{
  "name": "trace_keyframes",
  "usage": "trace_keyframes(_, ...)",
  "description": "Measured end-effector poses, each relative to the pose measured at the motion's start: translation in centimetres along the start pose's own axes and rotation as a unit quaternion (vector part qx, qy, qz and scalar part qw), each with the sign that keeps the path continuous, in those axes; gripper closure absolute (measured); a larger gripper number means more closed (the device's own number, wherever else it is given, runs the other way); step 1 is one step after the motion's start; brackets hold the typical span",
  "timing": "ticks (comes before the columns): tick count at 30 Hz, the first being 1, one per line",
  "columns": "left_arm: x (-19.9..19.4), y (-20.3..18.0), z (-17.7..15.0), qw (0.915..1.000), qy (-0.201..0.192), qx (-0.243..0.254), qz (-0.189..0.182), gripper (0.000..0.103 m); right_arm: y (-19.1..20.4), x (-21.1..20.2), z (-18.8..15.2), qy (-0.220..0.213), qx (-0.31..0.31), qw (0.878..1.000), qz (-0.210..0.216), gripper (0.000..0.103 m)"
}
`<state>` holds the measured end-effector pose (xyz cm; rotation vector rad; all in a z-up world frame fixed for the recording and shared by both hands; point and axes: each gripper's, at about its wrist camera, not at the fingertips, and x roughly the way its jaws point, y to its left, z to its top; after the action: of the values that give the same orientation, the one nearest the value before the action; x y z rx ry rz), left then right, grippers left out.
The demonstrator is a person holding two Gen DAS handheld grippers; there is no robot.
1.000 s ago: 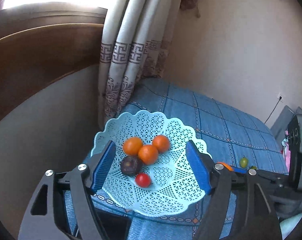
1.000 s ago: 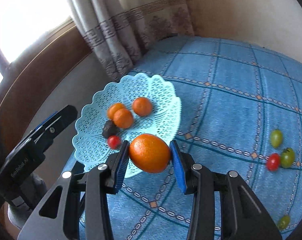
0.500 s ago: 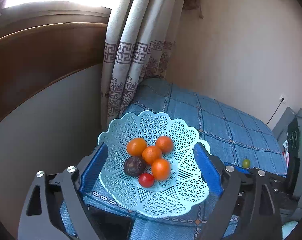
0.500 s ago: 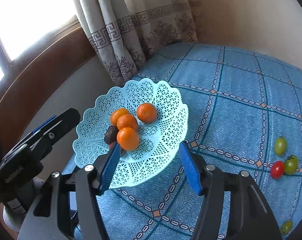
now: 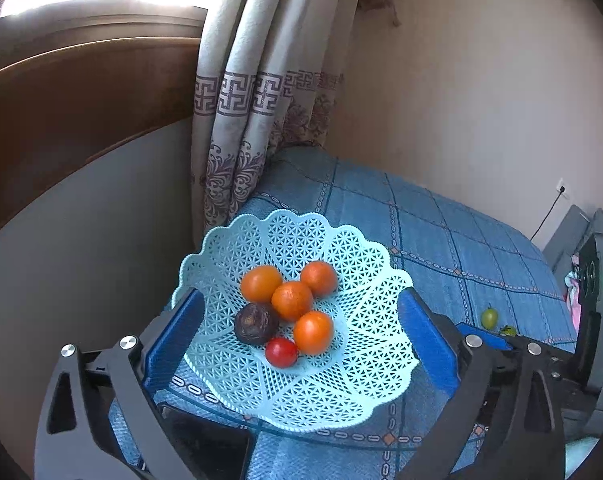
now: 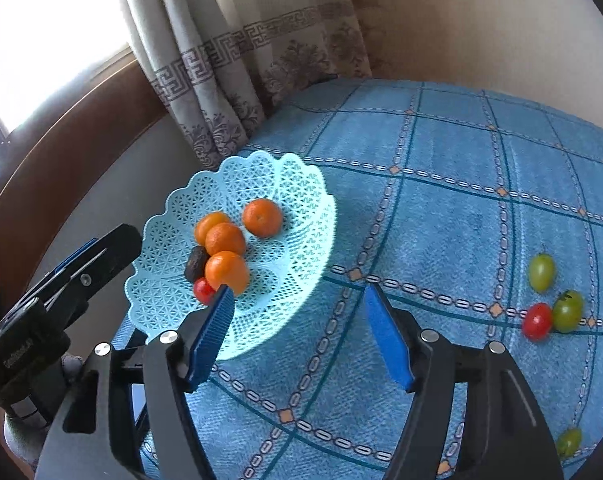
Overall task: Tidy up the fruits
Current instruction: 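Carry both fruits over the blue basket and open both tools to release them, then move the right tool to the large green tomato and close on it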
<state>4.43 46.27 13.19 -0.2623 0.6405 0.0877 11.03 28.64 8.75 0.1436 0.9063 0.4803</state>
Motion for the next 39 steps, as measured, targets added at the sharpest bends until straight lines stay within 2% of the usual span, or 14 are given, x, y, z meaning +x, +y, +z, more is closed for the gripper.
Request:
trace_keyframes(22,0.5,-3.0,-1.2,0.9992,0.016,0.034,-0.012,0.004,-6.7,-2.2,-0.8,-0.009,0.050,0.998,-0.045,0.036)
trace_keyframes(39,1.8,-7.4,-3.3,0.9945,0.041,0.092,-0.027,0.004,-15.5,-5.6,-1.5,-0.031,0.125,0.986,-0.104,0.035)
